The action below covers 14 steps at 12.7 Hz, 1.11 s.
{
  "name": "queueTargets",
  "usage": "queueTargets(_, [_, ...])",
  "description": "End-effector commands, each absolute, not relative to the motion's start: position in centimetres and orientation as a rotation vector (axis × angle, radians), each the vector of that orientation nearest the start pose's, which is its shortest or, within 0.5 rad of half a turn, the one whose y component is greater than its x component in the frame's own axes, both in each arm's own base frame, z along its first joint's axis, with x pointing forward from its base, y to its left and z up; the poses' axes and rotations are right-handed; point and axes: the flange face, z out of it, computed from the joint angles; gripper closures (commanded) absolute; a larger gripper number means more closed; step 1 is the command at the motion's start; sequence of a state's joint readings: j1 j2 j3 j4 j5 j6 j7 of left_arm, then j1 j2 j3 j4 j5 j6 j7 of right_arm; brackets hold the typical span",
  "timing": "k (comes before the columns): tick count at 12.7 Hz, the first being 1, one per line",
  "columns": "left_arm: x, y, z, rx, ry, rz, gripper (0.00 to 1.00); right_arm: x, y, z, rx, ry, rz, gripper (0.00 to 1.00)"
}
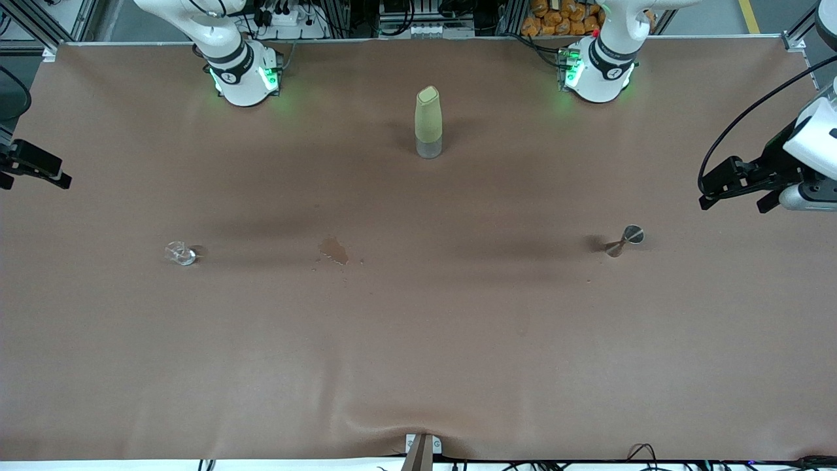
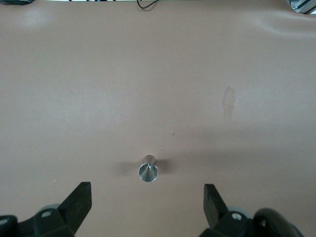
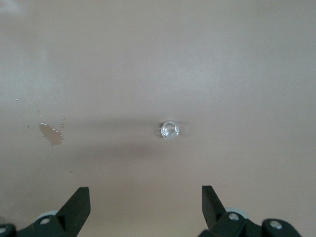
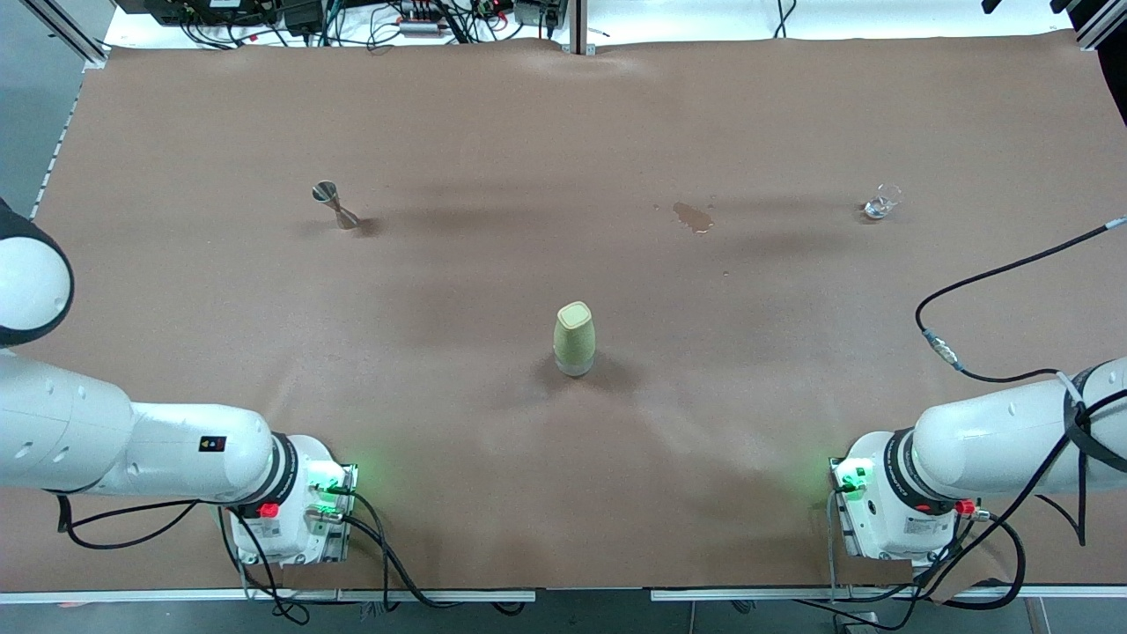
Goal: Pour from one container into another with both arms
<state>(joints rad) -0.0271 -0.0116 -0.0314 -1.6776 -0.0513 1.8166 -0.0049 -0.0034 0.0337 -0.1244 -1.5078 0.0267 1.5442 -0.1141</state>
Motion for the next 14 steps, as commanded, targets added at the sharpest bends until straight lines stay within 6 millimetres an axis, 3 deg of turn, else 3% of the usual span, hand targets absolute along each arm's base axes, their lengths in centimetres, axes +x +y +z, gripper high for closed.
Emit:
queueTargets(1, [57.0, -3.6, 60.8, -3.174, 0.040, -0.229, 0.00, 55.5, -6.7, 63.9, -3.136, 0.004, -0.006, 0.00])
queueTargets(5, [57.0, -3.8, 60.8, -3.174, 0.045, -0.229, 0.00, 55.5, -6.9, 63.8, -3.137, -0.001, -0.001, 0.00])
queueTargets(9, [57.1, -3.8, 60.5, -3.174, 0.045, -0.222, 0.00, 56.3, -6.5, 61.2, -3.132, -0.105, 0.015, 0.00])
queueTargets(12, [57.1, -3.7, 60.5, -3.174, 0.042, -0.222, 0.00, 57.1, -6.9, 59.9, -3.071, -0.341, -0.004, 0.00])
queueTargets(14, [57.1, -3.7, 60.5, -3.174, 0.042, -0.222, 0.00, 57.4, -7.8, 58.3, -3.032, -0.309, -0.001, 0.00])
